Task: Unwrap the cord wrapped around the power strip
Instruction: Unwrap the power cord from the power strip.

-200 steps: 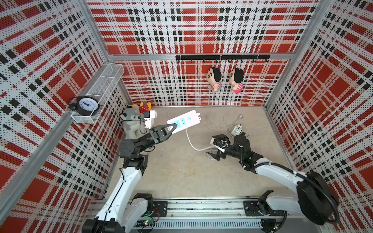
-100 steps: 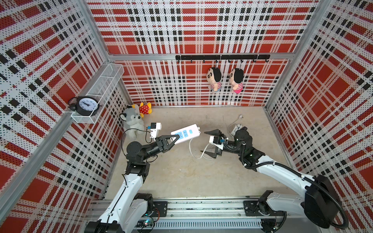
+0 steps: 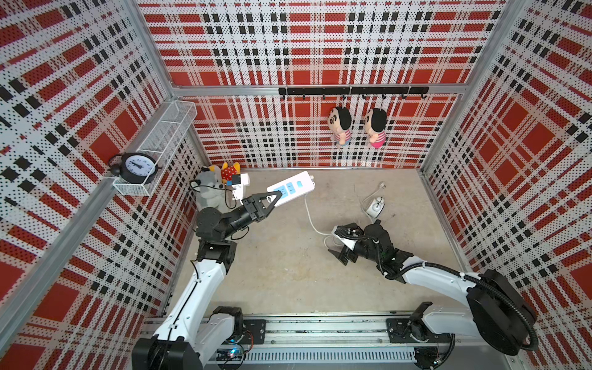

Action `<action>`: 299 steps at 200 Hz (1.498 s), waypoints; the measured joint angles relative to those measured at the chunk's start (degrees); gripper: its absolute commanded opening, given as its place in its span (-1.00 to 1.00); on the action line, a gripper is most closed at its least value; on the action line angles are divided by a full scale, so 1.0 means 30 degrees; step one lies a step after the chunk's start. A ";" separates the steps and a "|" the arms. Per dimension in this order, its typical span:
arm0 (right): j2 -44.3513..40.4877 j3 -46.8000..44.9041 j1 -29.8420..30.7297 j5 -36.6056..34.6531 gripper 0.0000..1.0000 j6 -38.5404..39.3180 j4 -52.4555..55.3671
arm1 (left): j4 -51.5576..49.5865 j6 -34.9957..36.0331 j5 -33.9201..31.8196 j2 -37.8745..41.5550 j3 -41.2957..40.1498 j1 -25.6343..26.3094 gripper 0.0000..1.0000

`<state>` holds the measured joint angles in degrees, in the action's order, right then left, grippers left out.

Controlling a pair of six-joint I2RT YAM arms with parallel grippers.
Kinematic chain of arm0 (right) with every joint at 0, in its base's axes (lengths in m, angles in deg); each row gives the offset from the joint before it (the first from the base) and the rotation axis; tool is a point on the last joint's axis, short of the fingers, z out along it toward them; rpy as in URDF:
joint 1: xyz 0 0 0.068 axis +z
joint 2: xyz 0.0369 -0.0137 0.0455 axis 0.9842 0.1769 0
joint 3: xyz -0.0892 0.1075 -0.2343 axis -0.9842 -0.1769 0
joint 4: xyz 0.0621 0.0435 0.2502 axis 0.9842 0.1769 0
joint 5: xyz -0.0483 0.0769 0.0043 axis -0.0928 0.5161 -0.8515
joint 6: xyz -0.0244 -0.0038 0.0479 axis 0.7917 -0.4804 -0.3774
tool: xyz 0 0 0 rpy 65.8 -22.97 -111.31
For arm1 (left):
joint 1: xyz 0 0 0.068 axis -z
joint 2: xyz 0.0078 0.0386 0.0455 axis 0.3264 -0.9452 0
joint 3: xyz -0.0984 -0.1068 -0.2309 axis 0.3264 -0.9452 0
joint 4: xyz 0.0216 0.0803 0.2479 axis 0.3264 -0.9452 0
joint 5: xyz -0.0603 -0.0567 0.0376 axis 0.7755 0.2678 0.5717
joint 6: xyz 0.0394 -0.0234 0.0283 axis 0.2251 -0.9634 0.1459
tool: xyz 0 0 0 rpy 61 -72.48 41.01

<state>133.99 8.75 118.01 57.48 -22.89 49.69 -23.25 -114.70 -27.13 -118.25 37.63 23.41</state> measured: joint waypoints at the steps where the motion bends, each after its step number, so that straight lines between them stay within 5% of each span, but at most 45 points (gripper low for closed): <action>1: -0.0051 0.0000 0.0000 0.0036 1.00 -0.0007 0.0036 | 0.0000 0.0015 -0.0029 -0.0036 0.0080 0.0000 -1.00; 51: -0.2594 0.0510 -0.0029 0.4656 1.00 -0.0845 0.1005 | 0.0007 0.0262 -0.0211 -0.0663 0.1501 -0.0051 -1.00; 134: -0.1858 0.5129 -0.0809 0.4335 0.97 -0.6419 -0.1894 | -0.0029 0.0481 0.0911 0.0379 0.0335 0.0153 -1.00; 173: 0.0758 0.5850 -0.0831 0.4714 0.87 -0.7402 -0.2688 | -0.0044 0.0750 0.1341 0.0525 -0.0080 0.1086 -1.00; 217: 0.5195 0.7832 -0.0867 0.6557 0.35 -0.8357 -0.5690 | -0.0051 0.0809 0.1370 0.0984 -0.0568 0.1617 -1.00; 263: 0.6353 0.8051 -0.0976 0.5705 -0.91 -0.8626 -0.7817 | -0.0182 0.0816 0.1377 0.1362 -0.0918 0.1566 -1.00; 299: 0.6295 0.8182 -0.2047 0.4728 -0.99 -0.7533 -0.7329 | -0.0466 0.0852 0.1311 0.2484 -0.2484 0.1093 -1.00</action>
<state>152.87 33.30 111.86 71.67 -45.49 27.70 -24.65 -112.15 -23.20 -110.80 30.18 26.69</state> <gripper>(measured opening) 0.083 0.348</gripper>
